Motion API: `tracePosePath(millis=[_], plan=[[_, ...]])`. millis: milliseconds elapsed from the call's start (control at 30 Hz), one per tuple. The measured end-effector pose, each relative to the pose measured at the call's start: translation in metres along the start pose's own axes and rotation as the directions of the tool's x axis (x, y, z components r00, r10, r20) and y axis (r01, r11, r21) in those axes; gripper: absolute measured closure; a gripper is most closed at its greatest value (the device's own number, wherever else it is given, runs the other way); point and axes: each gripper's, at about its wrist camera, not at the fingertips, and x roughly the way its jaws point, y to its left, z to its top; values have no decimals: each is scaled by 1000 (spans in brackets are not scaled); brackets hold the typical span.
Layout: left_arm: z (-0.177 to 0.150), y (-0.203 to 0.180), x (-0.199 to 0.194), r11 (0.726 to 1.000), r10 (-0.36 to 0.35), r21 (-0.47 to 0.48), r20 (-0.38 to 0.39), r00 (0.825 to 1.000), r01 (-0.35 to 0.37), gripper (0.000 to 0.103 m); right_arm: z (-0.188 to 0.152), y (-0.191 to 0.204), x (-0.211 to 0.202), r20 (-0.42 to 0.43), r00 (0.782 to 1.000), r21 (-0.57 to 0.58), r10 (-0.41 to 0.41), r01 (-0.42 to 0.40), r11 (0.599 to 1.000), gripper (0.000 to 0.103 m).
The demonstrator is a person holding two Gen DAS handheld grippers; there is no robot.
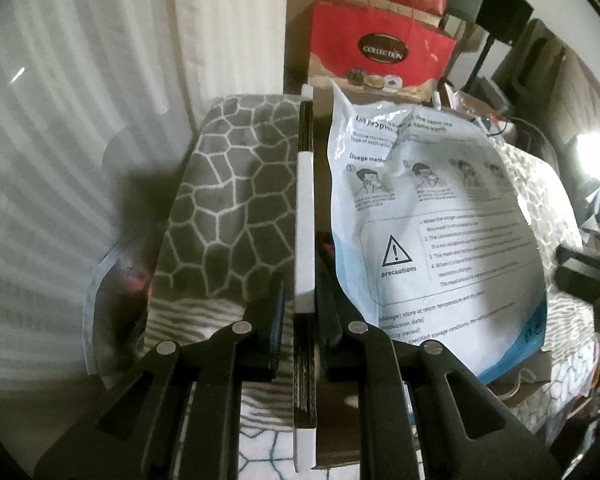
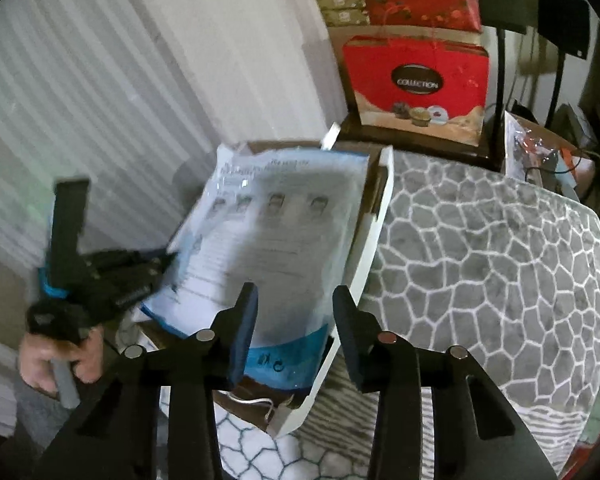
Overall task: Organize objects
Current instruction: 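Carry the mask bag over the box and lay it on top, then release the box wall with the left gripper and withdraw both tools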
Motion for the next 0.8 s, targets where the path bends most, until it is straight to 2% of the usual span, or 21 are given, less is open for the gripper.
tracePosePath(millis=[133, 400, 433, 467, 533, 633, 800], plan=[[2, 0, -10, 1000, 5, 0, 19, 1000, -5, 86, -10, 10, 20, -49, 999, -27, -1, 0, 1000, 75], [3, -3, -22, 1000, 8, 21, 48, 999, -9, 78, -15, 20, 31, -80, 997, -50, 18, -22, 999, 76], [2, -4, -24, 1000, 10, 25, 54, 998, -12, 73, -15, 19, 28, -79, 997, -42, 18, -21, 999, 76], [1, -4, -26, 1000, 9, 27, 60, 998, -11, 62, -15, 18, 26, -68, 997, -35, 21, -23, 999, 76], [-3, -5, -32, 1000, -6, 26, 74, 997, 4, 47, -16, 17, 15, -43, 999, -24, 31, -32, 999, 74], [-6, -9, -40, 999, -13, 32, 92, 996, 10, 40, -16, 17, 0, -10, 1000, -15, 17, -17, 1000, 67], [-15, -18, -51, 999, -27, 48, 115, 993, 21, 21, -21, 17, -23, 54, 997, -18, -51, 52, 998, 58]])
